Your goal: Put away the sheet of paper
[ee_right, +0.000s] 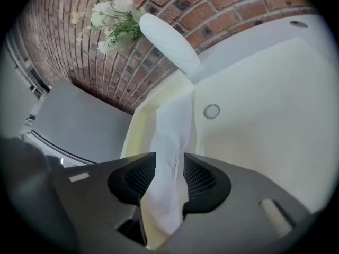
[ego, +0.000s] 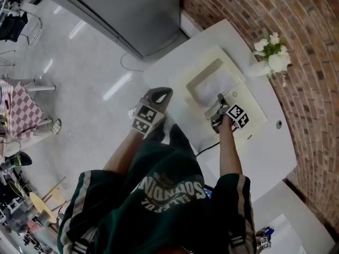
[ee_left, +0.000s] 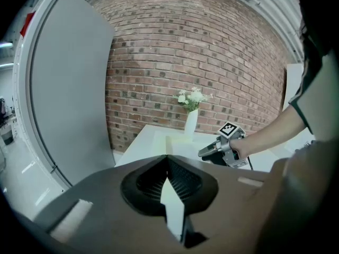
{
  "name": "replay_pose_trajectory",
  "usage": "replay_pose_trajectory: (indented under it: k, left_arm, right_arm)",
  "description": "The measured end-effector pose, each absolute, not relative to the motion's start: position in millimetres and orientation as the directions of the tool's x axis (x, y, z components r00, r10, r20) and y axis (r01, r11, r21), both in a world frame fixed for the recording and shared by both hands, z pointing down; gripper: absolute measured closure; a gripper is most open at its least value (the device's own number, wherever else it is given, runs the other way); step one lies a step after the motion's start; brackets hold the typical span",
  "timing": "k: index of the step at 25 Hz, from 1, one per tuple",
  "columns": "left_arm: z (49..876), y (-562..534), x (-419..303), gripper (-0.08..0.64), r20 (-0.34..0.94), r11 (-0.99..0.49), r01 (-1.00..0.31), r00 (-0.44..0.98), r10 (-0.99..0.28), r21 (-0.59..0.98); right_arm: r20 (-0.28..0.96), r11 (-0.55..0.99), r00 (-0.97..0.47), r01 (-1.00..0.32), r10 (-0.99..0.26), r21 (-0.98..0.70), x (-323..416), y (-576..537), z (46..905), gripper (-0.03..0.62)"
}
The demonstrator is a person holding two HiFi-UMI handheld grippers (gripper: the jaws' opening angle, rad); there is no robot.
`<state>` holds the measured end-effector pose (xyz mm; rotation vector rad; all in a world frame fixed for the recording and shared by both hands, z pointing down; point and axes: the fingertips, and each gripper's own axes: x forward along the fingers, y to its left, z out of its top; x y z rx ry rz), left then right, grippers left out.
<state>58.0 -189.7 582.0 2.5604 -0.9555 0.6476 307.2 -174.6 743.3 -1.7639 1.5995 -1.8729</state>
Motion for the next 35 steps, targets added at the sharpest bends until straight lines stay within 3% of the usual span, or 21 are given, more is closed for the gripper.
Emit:
replay_pose_trajectory:
  k: [4, 8, 19, 35]
  left_arm:
    - [578, -188, 63, 0.549, 0.505, -0.738, -0.659, 0.692, -0.516, 0.149]
    - [573, -188, 72, 0.549, 0.485, -0.761, -0.631, 0.718, -0.499, 0.152]
    - [553, -199, 96, 0.549, 0.424, -0.822, -0.551, 0.784, -0.453, 0.141]
    - [525, -217, 119, 0.549, 0.362, -0.864, -0.494, 0.826, -0.431, 0.097]
  right_arm:
    - [0.665, -0.426, -0.287, -0.582, -0.689, -0.692, 313, -166, 731, 0.48]
    - [0.67, -0.386, -0.262, -0.651, -0.694, -0.654, 309, -158, 714, 0.591]
    - [0.618, -0.144, -0.14, -0.911, -0.774, -0.386, 283, -159, 632, 0.592]
    - [0.428, -0.023, -0.069, -0.978, -0.901, -0.207, 285, -169, 525, 0.592]
